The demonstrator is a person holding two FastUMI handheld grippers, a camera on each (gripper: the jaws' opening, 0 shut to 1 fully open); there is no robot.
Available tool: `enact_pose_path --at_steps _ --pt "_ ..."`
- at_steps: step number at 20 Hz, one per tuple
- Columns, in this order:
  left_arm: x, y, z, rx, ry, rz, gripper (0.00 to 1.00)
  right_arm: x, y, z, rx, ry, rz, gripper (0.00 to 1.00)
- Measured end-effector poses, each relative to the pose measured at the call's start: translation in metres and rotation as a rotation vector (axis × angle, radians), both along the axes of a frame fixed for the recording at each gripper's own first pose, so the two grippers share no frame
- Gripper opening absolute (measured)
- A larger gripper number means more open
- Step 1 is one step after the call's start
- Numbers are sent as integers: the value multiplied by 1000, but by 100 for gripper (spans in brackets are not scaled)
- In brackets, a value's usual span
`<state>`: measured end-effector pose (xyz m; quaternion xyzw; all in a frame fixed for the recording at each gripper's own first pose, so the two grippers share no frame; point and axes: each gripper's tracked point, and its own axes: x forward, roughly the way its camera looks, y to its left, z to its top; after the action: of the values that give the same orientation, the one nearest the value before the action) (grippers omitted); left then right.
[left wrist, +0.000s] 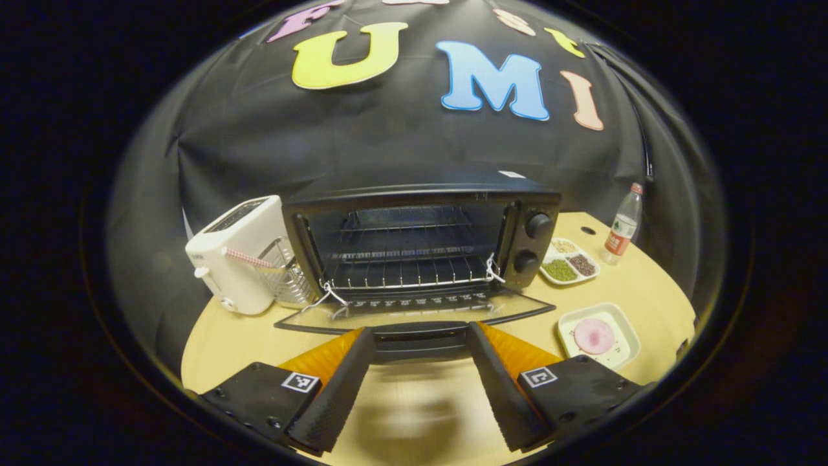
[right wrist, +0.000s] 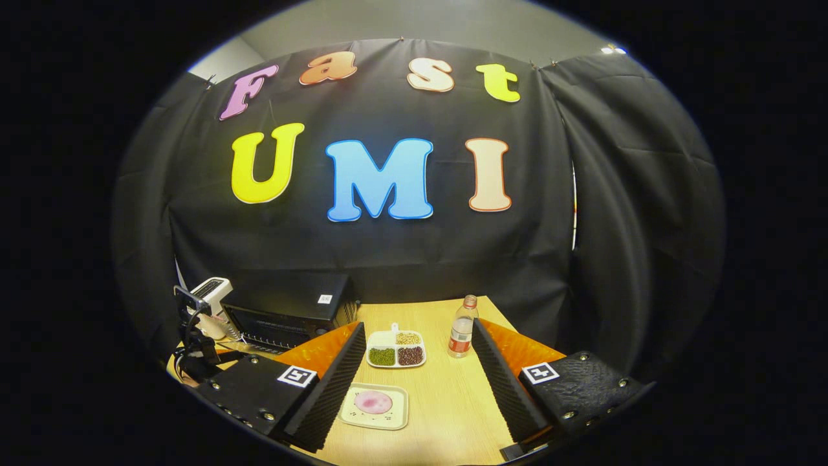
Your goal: Open the electric oven with the left hand, put the food in, and close the electric oven.
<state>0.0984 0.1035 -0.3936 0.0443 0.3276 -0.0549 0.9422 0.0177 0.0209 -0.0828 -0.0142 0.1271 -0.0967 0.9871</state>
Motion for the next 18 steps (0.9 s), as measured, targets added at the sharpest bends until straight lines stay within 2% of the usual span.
enact_pose_path --at_steps 3,4,5,7,9,12,15,16,17,18 --pt "-12 1 -17 2 32 -10 97 3 12 -1 0 3 22 99" --pt "-15 1 -21 -18 46 -4 100 3 13 -3 -4 7 28 99" --pt "-18 2 -26 -26 59 5 97 5 15 -4 -4 14 36 99" --pt "-16 6 -12 -40 24 24 98 6 18 -10 8 34 51 100" --pt "-10 7 20 -60 -38 34 100 8 18 -18 34 59 61 100" --pt "-7 -2 88 -123 -153 52 97 17 16 -47 69 145 88 100" --pt "-6 -11 157 -161 -272 51 100 21 13 -89 182 313 107 100" --pt "-8 -15 181 -188 -302 48 97 21 11 -105 217 370 105 100" --pt "-12 -20 202 -218 -334 46 100 20 7 -119 251 416 102 100" --pt "-15 -19 223 -237 -370 51 97 18 7 -132 285 459 103 100"
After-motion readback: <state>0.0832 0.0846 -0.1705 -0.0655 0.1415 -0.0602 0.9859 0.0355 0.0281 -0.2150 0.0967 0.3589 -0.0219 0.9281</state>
